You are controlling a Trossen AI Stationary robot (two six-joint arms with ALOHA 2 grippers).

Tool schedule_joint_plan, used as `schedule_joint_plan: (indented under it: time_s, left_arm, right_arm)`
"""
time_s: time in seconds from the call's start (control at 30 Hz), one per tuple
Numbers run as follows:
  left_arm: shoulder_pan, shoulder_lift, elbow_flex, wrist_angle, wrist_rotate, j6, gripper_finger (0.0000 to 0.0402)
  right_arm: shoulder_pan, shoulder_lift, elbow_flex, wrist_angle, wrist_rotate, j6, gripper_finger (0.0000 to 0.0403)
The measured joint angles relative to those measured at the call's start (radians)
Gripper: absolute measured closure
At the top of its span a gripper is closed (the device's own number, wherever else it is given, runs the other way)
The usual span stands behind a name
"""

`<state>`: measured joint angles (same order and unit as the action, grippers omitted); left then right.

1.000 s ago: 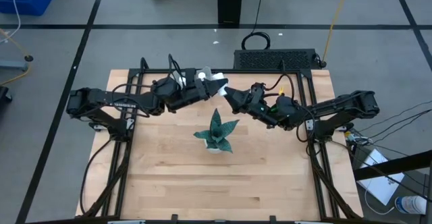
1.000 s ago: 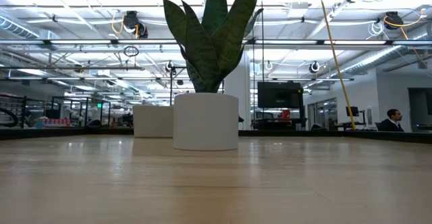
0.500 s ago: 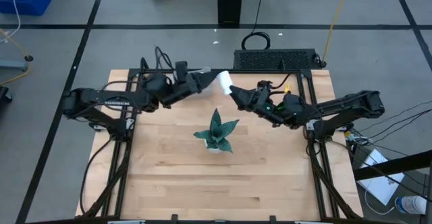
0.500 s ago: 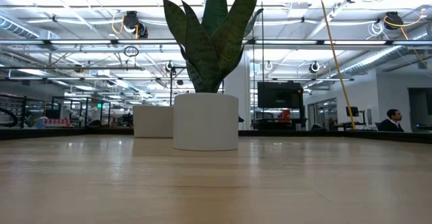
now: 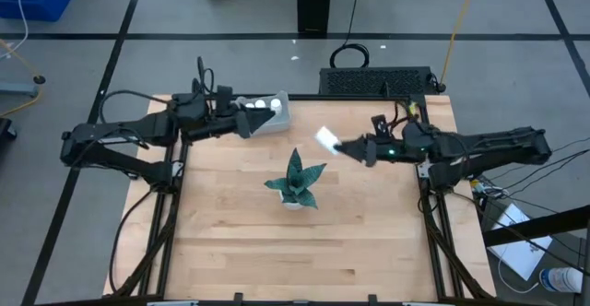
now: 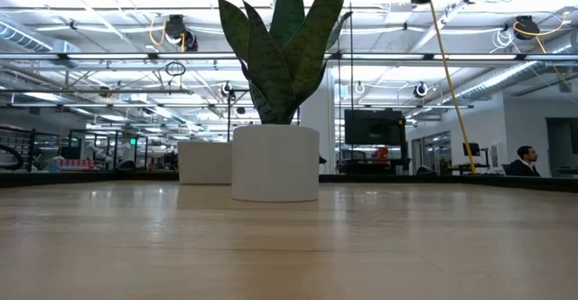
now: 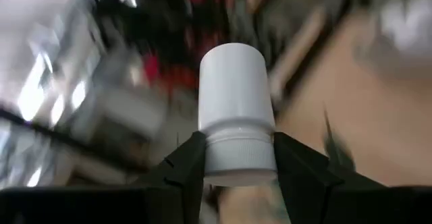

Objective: Pick and place pill bottles into a basket
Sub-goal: Put the white medicine bottle into the gray bin

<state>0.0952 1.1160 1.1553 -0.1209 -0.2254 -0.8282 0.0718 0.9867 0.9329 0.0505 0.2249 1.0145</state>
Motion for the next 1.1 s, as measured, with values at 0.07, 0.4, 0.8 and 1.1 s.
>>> schedule_joint_plan:
  time_s: [0.07,0.4,0.8,1.1]
  left_arm:
    - [0.000,0.001,0.000,-0.022,0.054,-0.030,0.0161]
    - [-0.054,0.154,-0.002,0.078,0.450,-0.347,0.0178]
    - [-0.208,0.408,-0.002,0.525,0.548,-0.591,0.0178]
    - [-0.267,0.476,-0.001,0.580,0.572,-0.662,0.0178]
  right_arm:
    - [-0.011,-0.035,0.000,-0.131,-0.147,0.041,0.0264]
    - [0.029,-0.063,0.000,-0.183,-0.686,0.104,0.0262]
    - [0.133,0.037,0.000,-0.046,-0.728,0.191,0.0262]
    - [0.185,0.149,0.000,0.120,-0.725,0.235,0.0261]
